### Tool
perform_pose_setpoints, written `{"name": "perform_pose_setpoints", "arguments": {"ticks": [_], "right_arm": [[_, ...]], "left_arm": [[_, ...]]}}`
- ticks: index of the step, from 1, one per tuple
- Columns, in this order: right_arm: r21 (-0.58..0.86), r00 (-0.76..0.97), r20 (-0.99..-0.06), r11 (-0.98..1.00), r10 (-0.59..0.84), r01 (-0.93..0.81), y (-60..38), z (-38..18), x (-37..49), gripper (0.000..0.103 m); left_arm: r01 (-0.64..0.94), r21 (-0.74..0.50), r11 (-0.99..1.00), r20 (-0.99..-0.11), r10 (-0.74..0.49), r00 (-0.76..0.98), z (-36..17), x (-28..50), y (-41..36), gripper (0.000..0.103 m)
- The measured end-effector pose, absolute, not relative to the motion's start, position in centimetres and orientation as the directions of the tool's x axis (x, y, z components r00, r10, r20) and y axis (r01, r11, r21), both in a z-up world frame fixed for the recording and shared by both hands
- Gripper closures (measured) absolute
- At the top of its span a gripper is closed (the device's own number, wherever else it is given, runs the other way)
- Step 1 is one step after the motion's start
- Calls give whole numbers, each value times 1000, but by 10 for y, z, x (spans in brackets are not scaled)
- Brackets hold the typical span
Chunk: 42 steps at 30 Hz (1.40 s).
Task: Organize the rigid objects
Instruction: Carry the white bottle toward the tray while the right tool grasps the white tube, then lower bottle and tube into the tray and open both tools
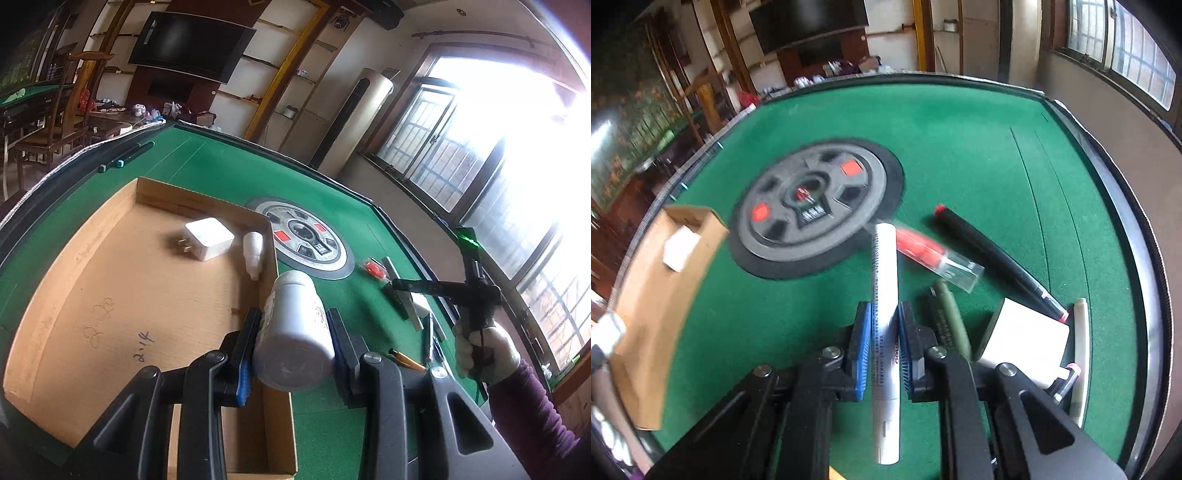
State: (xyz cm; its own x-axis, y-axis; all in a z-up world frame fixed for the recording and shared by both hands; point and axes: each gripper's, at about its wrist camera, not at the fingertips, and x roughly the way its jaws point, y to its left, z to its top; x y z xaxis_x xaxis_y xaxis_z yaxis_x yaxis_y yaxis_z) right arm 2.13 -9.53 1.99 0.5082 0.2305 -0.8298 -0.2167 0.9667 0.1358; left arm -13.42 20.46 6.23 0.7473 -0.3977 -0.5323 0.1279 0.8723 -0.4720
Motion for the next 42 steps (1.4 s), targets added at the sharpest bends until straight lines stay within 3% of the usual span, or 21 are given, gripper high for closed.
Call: {"name": "perform_pose_setpoints", "arguments": {"ticks": [4,13,25,32,34,38,42], "right_arm": [[277,490,-789,926,371,-256,-85,41,10,89],[508,351,-714,793,606,-335,11,47,-3,89],[643,204,-699,727,685,-239,138,6,41,89],[645,188,-711,735,677,-209,177,-4,72,89],[634,186,-721,744,667,-210,185,-7,75,89],[610,183,-742,763,645,-215,192,-12,79,89],[586,192,-756,778,626,-226,196,-10,81,86]], "left_arm": [[102,-441,892,-547,-357,757,72,-135,223,67],[27,-276,961,-678,-214,703,73,-86,256,67],[-73,-263,962,-770,-163,617,29,9,296,67],[-85,-307,948,-758,-190,624,15,24,309,66],[-68,-311,948,-757,-204,621,17,23,308,64],[-58,-309,949,-742,-202,639,29,9,310,41],[-52,-321,946,-710,-204,674,49,-15,315,38]]}}
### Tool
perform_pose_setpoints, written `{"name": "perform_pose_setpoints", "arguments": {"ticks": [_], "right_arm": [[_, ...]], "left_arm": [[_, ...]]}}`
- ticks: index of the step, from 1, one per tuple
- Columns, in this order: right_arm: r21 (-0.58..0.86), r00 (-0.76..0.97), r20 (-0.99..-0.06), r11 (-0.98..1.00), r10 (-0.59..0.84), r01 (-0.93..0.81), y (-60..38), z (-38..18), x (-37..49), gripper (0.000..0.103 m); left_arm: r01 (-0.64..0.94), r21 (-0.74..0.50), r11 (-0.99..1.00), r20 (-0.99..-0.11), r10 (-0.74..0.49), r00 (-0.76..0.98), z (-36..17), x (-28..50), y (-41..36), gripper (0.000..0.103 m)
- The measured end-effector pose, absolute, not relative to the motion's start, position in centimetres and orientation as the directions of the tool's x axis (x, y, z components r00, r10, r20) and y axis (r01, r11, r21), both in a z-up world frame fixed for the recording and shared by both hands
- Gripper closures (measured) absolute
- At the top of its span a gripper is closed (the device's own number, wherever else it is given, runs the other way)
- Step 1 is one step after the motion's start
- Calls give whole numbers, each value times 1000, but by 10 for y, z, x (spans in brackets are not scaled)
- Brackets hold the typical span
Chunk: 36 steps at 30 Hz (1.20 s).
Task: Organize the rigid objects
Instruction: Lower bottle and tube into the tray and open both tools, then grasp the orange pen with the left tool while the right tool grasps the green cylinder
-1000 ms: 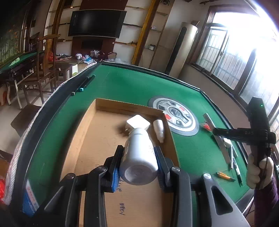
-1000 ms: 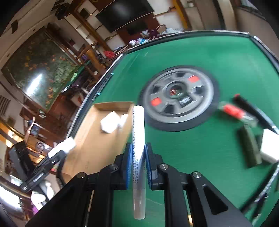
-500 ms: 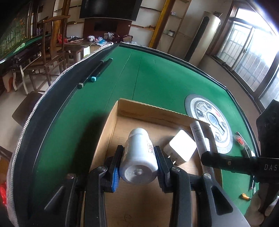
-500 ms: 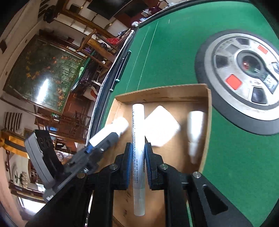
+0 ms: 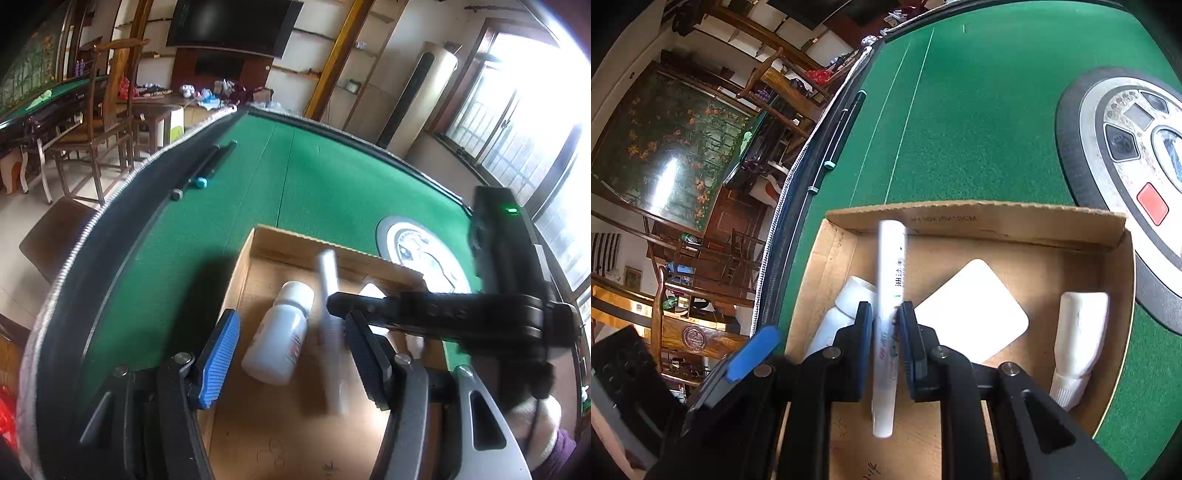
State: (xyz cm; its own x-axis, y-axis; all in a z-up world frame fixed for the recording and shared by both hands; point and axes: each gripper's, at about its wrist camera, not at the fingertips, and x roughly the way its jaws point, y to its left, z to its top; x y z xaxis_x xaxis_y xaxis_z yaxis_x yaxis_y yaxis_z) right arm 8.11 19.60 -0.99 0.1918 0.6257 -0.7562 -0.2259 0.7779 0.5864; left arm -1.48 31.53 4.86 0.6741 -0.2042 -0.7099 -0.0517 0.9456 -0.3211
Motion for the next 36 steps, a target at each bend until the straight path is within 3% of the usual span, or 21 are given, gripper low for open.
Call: {"name": "perform_pose_setpoints", "arguments": {"ticks": [5,9,11,17,18,20,21,24,25,28,32,36], "right_arm": [[512,258,-772,809,581,-289,194,10,70,58],[483,311,-750,805,583,-344,171,32,50,56],[446,360,-742,817,565,-365,149,44,34,48],[321,566,-671,876,478,-360,50,82,-28,43],[294,606,-654,891,452,-347,36,86,-36,39],[238,703,-607,929,371,-284,-10,93,-59,7],[238,737,-587,942,335,-239,-37,93,-67,2],[245,704,-675,967,221,-69,-110,81,-65,1],[259,682,-700,965,213,-35,-133,76,-65,5],[228,660,-735,973,153,28,-168,65,-73,10],[204,620,-767,979,167,-11,-173,49,-87,16],[79,561,-814,986,151,-150,-144,27,-101,22]], "left_arm": [[-88,-330,940,-661,-164,732,71,-50,318,28],[-111,-311,944,-647,-125,752,81,-77,310,26],[-101,-311,945,-631,-126,765,87,-91,301,26],[-8,-340,941,-564,-197,802,105,-125,252,20],[16,-353,935,-551,-222,805,108,-129,240,17],[60,-384,921,-526,-272,806,108,-138,217,10],[73,-394,916,-517,-287,807,107,-141,207,10],[119,-409,905,-503,-333,798,98,-152,175,10],[126,-414,902,-510,-344,788,94,-153,165,10],[136,-422,896,-568,-378,731,79,-147,141,10],[147,-420,895,-608,-398,687,68,-146,121,10],[149,-406,902,-613,-389,688,67,-155,114,10]]}}
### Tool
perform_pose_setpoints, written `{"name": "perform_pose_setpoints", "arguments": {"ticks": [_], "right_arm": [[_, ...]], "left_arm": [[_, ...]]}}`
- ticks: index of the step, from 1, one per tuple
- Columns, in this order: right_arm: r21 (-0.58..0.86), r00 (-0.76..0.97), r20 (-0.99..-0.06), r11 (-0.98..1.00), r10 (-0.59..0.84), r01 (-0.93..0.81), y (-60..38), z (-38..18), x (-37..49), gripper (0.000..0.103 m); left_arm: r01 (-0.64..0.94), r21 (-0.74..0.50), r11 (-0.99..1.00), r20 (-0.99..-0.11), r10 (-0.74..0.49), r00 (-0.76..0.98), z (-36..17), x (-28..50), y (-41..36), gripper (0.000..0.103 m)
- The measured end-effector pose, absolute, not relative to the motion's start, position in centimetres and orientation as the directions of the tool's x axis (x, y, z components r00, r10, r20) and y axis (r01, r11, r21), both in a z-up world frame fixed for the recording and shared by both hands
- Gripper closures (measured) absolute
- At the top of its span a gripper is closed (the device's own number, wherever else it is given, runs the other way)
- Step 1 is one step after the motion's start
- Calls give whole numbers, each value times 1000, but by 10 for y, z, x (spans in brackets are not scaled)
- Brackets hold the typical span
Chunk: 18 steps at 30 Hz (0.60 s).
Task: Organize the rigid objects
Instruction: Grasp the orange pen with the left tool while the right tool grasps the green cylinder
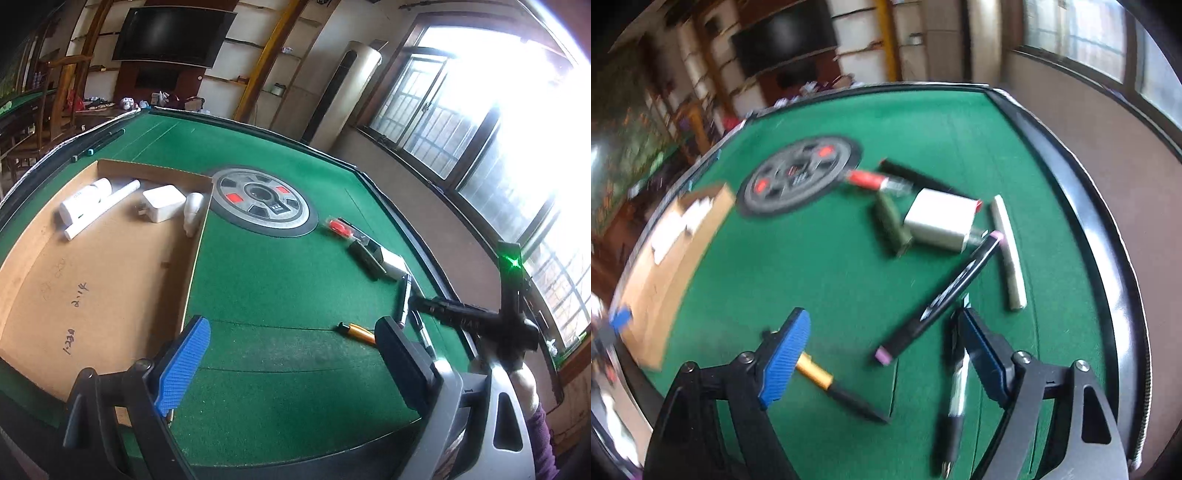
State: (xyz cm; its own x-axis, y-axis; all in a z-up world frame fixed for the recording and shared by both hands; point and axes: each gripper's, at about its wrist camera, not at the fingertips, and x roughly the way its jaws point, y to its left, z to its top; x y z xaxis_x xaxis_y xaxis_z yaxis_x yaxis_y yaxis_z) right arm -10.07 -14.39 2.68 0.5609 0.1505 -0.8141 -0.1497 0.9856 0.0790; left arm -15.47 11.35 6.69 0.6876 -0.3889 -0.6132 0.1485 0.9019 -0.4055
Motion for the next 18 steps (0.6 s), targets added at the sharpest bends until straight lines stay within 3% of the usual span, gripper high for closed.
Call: {"name": "perform_pose_setpoints", "arguments": {"ticks": [4,7,9,10,11,18], "right_arm": [[53,477,-861,963,178,-265,-120,-3,-124,40],[-24,490,-864,961,118,-274,-109,-19,-124,52],[-13,489,-863,962,127,-272,-104,-18,-123,66],[-5,481,-866,961,135,-277,-98,-17,-121,82],[8,470,-870,958,149,-288,-92,-16,-120,91],[83,431,-867,926,249,-367,-27,-18,-111,93]], "left_arm": [[139,-419,897,-615,-393,684,60,-154,115,10],[147,-426,893,-617,-406,674,55,-152,112,10],[150,-427,892,-621,-410,668,52,-151,112,10],[150,-428,892,-621,-410,668,52,-151,112,10],[147,-429,891,-620,-409,669,52,-151,113,10],[140,-439,888,-620,-411,669,50,-150,116,10]]}}
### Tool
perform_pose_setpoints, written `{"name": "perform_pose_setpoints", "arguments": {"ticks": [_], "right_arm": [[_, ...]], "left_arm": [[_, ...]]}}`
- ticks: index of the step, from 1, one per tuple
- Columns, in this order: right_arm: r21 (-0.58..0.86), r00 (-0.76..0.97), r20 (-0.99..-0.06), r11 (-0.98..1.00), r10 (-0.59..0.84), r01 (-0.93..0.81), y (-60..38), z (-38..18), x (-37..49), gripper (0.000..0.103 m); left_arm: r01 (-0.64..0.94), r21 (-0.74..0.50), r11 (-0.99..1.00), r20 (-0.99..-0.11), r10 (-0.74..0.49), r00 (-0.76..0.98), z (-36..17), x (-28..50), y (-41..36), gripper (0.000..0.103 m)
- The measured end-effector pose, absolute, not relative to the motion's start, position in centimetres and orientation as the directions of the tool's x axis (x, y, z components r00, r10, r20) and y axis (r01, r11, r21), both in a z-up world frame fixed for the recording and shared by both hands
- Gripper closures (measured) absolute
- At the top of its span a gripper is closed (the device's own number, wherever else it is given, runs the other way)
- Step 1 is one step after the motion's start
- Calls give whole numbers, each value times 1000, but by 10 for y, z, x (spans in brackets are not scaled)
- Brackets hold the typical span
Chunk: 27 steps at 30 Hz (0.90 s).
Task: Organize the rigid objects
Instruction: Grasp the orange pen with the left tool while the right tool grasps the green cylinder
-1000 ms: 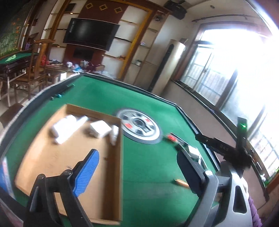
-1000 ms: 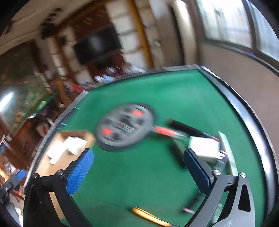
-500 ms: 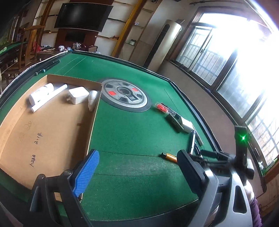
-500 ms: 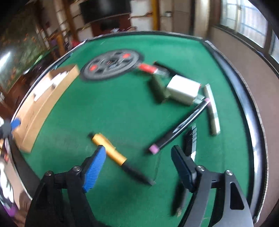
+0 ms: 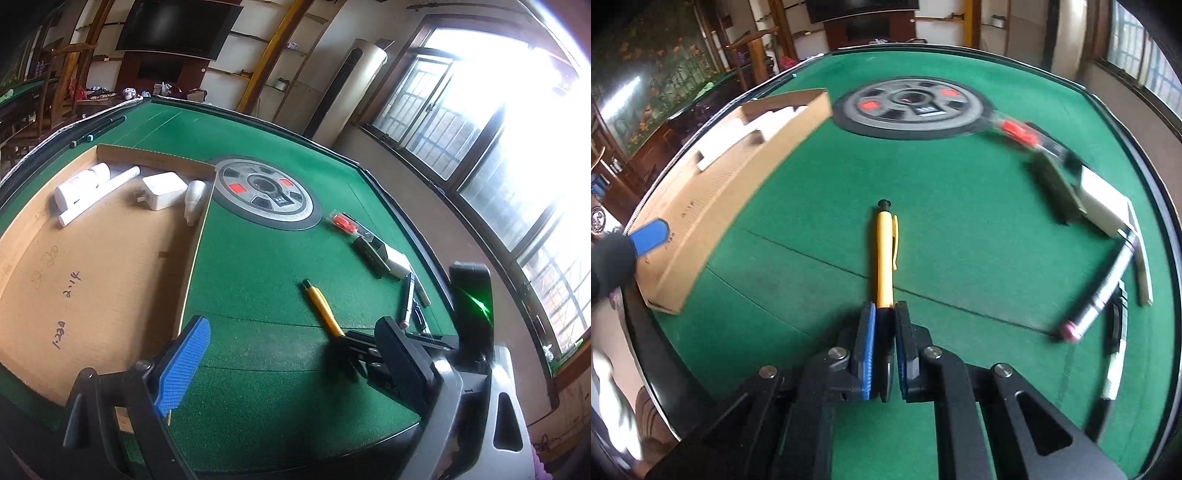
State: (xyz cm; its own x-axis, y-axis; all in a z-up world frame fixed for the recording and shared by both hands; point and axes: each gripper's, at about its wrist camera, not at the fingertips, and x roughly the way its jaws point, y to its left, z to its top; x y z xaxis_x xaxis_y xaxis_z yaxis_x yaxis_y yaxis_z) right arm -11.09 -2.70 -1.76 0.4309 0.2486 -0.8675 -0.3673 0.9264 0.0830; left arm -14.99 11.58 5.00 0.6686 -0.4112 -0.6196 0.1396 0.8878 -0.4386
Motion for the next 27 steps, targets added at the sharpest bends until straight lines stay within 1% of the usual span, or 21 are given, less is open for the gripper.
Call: {"name": "perform_pose_setpoints", "arguments": {"ticks": [4,6,7,8,9,12,15,20,22,25,27], "right_arm": [[165,410,-855,915,318,-367,-15,-12,-97,90],[204,456,-818,918,351,-340,-31,7,-95,86],[204,493,-799,927,344,-316,-43,17,-94,76],[186,543,-781,945,309,-270,-62,29,-91,62],[172,574,-771,957,277,-231,-76,36,-88,59],[154,613,-765,981,195,-120,-123,49,-74,58],[140,603,-784,988,150,-65,-150,48,-56,58],[209,566,-795,974,220,-86,-154,34,-25,58],[170,554,-806,978,208,-119,-141,29,-10,58],[87,521,-840,987,147,-138,-123,14,12,58],[14,493,-867,991,77,-130,-116,2,24,59]], "left_arm": [[148,-441,885,-620,-420,662,50,-152,115,10],[160,-439,884,-621,-427,658,49,-154,113,10],[168,-437,884,-621,-431,655,49,-154,112,10],[177,-438,881,-621,-439,649,48,-153,109,10],[187,-440,878,-624,-449,640,46,-152,106,10],[206,-454,867,-631,-476,612,39,-150,97,10],[219,-453,864,-643,-486,592,35,-149,89,10],[225,-434,872,-649,-476,593,37,-150,83,10],[218,-432,875,-654,-471,592,37,-148,83,10],[208,-432,878,-663,-465,587,35,-145,82,10],[207,-430,879,-666,-463,584,34,-144,81,10]]}}
